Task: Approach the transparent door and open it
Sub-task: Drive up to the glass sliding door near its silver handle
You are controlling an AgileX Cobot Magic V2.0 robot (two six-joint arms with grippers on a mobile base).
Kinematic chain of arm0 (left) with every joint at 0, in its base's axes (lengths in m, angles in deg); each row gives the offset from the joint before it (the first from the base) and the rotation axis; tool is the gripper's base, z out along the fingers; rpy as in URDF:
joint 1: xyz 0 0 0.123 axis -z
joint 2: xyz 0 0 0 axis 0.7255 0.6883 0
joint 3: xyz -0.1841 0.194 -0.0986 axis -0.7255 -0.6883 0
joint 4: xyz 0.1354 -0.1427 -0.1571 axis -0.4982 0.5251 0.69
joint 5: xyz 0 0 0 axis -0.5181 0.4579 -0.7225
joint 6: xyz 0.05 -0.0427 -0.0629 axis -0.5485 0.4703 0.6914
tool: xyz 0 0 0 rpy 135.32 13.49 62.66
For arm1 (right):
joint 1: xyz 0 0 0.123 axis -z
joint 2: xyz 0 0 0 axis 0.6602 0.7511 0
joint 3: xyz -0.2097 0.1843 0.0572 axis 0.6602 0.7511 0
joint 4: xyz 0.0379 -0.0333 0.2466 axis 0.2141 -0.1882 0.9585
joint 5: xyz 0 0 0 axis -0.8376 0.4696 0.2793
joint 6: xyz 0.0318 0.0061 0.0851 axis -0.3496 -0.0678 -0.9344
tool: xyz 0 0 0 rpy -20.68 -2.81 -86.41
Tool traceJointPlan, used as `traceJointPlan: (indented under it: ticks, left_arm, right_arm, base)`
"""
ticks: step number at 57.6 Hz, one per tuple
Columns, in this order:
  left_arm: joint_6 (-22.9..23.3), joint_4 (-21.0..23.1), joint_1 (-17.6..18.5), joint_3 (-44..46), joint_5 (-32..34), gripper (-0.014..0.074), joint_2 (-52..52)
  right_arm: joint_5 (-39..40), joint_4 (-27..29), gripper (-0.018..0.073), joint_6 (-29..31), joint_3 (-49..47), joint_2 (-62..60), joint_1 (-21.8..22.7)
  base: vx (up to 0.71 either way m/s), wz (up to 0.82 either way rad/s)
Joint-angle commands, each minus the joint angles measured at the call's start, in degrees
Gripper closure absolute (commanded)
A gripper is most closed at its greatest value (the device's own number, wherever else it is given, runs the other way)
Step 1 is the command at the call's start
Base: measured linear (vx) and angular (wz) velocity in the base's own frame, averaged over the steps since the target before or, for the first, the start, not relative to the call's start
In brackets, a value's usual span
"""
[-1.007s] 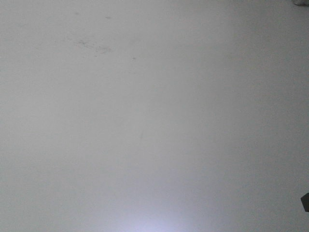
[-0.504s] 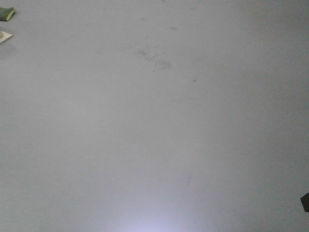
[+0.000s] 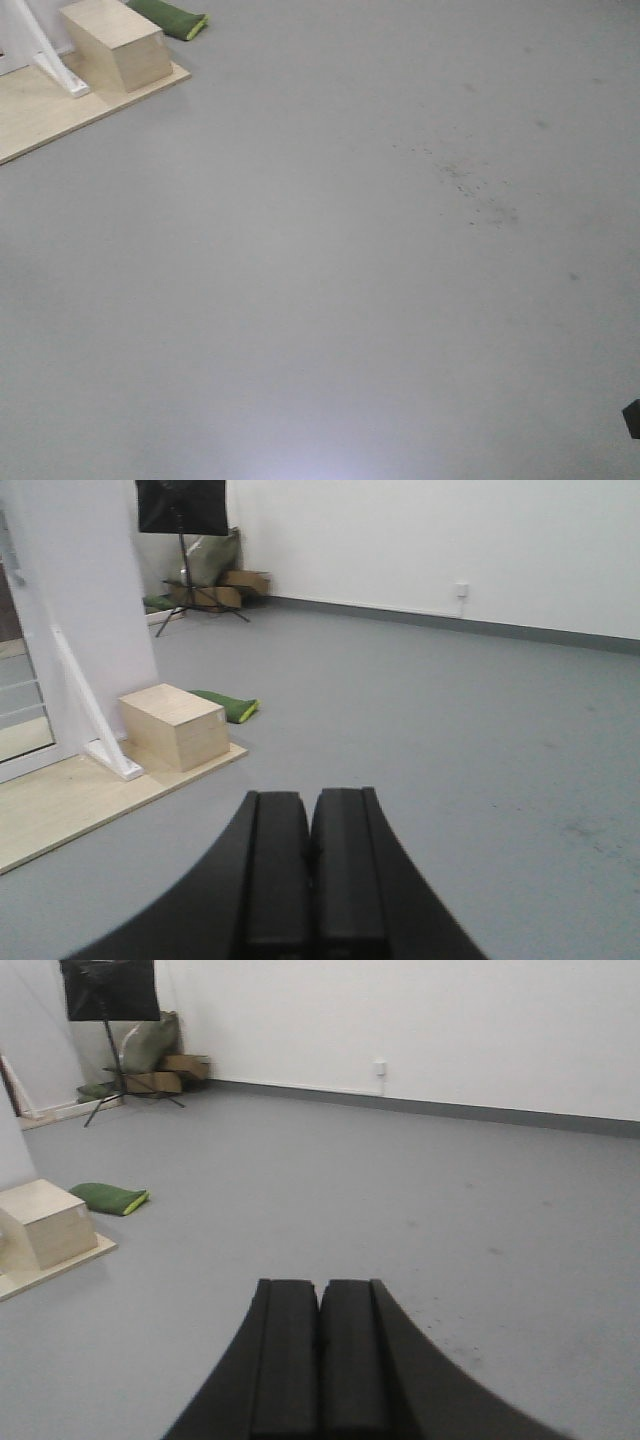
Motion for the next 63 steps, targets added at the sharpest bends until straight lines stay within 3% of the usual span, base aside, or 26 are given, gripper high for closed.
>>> traceJointPlan:
  ticks: [1, 63]
  left_arm:
    - [0.45, 0.11, 0.26, -0.86, 4.77, 0.0603, -0.76]
    - [0.45, 0.11, 0.26, -0.86, 4.77, 0.0603, -0.76]
  right_arm:
    - [4.78, -0.5, 0.0565, 0.47, 0.26, -0.88, -0.01]
    - [4.78, -0.5, 0.0565, 0.47, 0.26, -0.88, -0.01]
  base:
    - [0.64, 0.62]
    - [0.67, 0.53]
